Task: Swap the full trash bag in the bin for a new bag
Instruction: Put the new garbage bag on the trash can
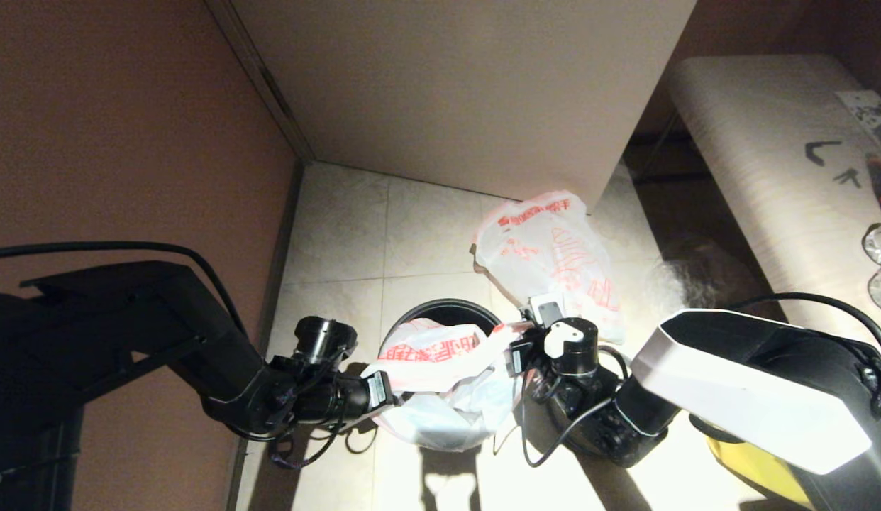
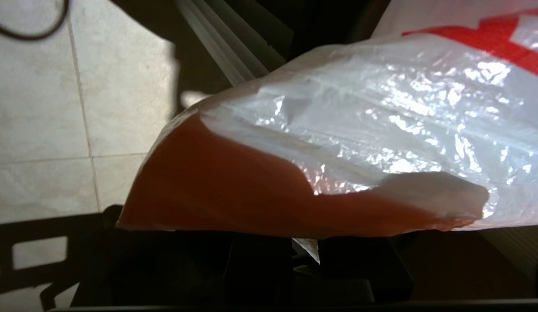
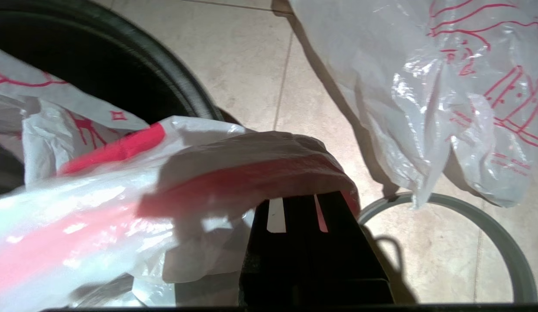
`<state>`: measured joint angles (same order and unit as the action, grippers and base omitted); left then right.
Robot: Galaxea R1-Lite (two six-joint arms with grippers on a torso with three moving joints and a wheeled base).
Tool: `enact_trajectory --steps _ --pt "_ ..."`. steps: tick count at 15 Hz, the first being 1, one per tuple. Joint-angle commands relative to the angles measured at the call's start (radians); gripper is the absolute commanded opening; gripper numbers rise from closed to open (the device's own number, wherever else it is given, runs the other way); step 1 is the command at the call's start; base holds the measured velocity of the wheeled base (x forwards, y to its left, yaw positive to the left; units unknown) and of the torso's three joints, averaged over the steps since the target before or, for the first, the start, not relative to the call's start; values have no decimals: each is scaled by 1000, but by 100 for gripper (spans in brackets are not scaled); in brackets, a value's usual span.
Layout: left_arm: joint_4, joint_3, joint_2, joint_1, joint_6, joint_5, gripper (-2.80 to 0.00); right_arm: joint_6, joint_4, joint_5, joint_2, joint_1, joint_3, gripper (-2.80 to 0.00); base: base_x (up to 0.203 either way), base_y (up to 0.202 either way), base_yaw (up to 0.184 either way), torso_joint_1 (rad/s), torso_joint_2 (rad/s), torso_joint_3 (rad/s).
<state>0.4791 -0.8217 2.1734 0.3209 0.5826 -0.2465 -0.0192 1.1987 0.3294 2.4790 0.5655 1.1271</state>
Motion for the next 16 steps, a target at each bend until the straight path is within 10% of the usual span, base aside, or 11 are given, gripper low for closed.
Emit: enact_trajectory --steps 1,12,16 --pt "-25 -16 3 0 3 0 -280 -1 6 0 -14 -4 -7 -280 0 0 0 0 0 0" --pt "-114 -76 22 1 -3 3 -280 41 -3 -78 20 -19 71 -280 0 0 0 0 0 0" --pt "-109 -74 16 1 -3 1 -280 67 5 -81 -134 14 -128 -280 0 0 0 0 0 0"
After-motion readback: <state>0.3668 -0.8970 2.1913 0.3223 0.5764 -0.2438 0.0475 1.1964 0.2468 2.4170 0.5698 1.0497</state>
